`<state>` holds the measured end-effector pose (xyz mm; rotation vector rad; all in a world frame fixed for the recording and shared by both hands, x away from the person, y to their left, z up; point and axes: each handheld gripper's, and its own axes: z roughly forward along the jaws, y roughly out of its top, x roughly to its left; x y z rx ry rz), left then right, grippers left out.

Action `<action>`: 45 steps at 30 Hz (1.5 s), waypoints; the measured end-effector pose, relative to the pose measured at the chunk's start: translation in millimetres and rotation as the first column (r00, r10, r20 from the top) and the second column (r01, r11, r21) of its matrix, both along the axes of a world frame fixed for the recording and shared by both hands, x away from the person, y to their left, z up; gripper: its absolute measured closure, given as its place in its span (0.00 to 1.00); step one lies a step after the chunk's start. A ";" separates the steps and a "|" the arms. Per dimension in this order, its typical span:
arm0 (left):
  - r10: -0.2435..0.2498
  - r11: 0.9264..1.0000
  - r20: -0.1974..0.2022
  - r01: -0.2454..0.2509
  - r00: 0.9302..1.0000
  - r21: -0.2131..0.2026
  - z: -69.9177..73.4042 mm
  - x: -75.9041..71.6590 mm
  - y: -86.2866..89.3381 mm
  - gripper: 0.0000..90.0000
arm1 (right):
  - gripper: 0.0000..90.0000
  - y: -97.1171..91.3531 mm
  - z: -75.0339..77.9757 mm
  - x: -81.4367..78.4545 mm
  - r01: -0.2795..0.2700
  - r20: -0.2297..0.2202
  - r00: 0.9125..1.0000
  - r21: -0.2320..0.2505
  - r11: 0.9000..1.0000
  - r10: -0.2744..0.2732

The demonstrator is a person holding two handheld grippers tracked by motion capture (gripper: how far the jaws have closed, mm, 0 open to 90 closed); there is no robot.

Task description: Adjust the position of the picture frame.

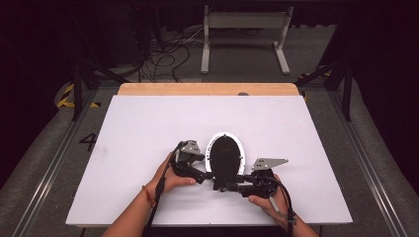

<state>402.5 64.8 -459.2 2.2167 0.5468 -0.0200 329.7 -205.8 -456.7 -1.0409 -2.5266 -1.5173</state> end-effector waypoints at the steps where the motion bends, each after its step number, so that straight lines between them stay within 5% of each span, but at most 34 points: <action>1: -0.002 1.000 -0.012 0.002 1.000 -0.020 -0.6 0.4 0.9 0.26 | 0.64 -0.3 -0.2 -0.1 -0.005 0.005 1.000 -0.002 1.000 0.005; 11: -0.065 0.996 -0.018 0.064 0.998 -0.068 -0.8 5.6 7.6 0.43 | 0.64 0.1 0.8 -1.0 -0.012 0.025 1.000 -0.027 1.000 0.013; 15: -0.049 0.994 -0.029 0.046 0.998 -0.100 -0.6 6.2 12.7 0.52 | 0.64 -0.2 1.7 -2.0 -0.018 0.048 0.999 -0.043 0.999 0.020; 19: 0.000 0.995 0.021 0.002 1.000 -0.101 4.5 4.6 16.7 0.66 | 0.64 -1.9 4.2 -2.1 -0.011 0.073 0.997 -0.057 0.998 0.015; 24: 0.021 0.994 0.006 -0.020 1.000 -0.105 3.2 5.1 16.9 0.66 | 0.64 -0.4 4.9 -2.9 -0.014 0.101 0.995 -0.069 0.998 0.021; 32: 0.082 0.985 -0.001 -0.081 0.997 -0.150 4.7 8.5 11.1 0.49 | 0.64 -2.0 3.2 -1.8 -0.025 0.110 0.993 -0.041 0.999 0.030; 36: 0.077 0.988 0.002 -0.076 0.997 -0.136 3.7 11.0 7.2 0.41 | 0.65 0.6 5.5 -2.1 -0.042 0.140 0.989 -0.043 0.998 0.048; 42: 0.076 0.980 0.018 -0.071 0.997 -0.188 7.4 9.2 11.6 0.53 | 0.64 -0.8 4.4 -2.8 -0.044 0.150 0.987 -0.076 0.996 0.055; 45: 0.080 0.977 0.071 -0.064 0.994 -0.204 13.8 5.8 14.4 0.60 | 0.64 -1.2 4.7 -2.7 -0.043 0.154 0.986 -0.090 0.995 0.057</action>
